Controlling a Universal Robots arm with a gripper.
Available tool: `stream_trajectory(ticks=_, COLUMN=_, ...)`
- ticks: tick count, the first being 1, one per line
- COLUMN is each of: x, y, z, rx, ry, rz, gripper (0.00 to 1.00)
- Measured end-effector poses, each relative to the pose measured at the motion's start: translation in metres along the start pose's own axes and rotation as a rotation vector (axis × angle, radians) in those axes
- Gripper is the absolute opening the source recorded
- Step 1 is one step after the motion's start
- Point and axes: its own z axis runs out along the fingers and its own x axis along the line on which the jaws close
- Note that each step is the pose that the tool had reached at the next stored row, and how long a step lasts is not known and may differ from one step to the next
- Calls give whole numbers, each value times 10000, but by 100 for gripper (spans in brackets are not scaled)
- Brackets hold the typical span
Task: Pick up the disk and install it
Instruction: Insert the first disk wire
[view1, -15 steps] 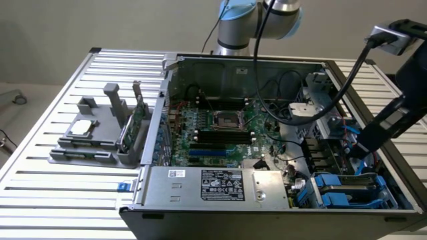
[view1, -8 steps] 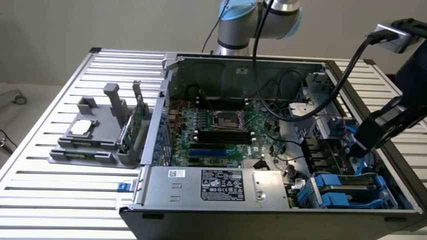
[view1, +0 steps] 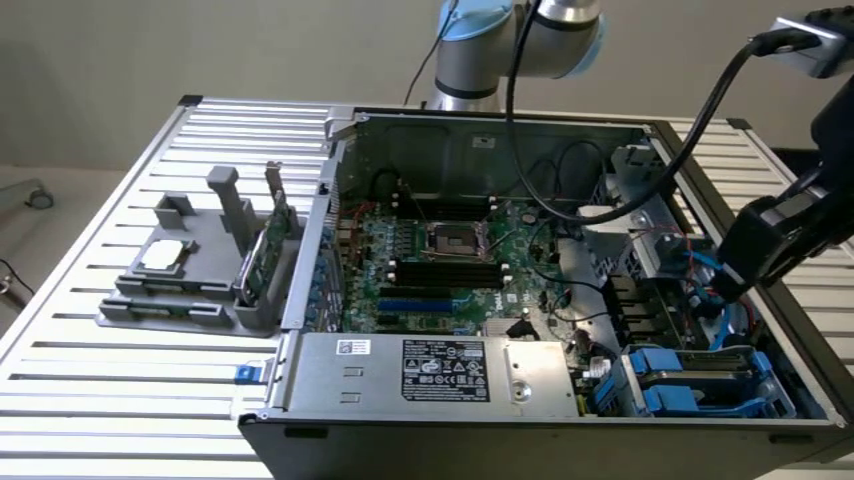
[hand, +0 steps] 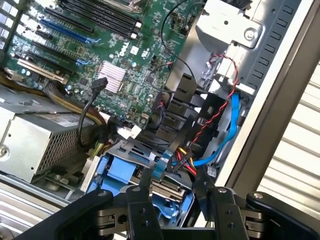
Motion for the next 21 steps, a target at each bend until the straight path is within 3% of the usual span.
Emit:
stream_trajectory(ticks=8, x=0, y=0, z=-3, rx=-53, ry=-74, rz=1002, gripper=48)
stream_trajectory(ticks=14, x=-5, y=-4, z=47, rx=-285, ry=-191, rz=1655, gripper=48)
stream_trajectory(ticks=21, x=-6, y=-9, z=129, rx=-372, ry=-288, rz=2745, gripper=48)
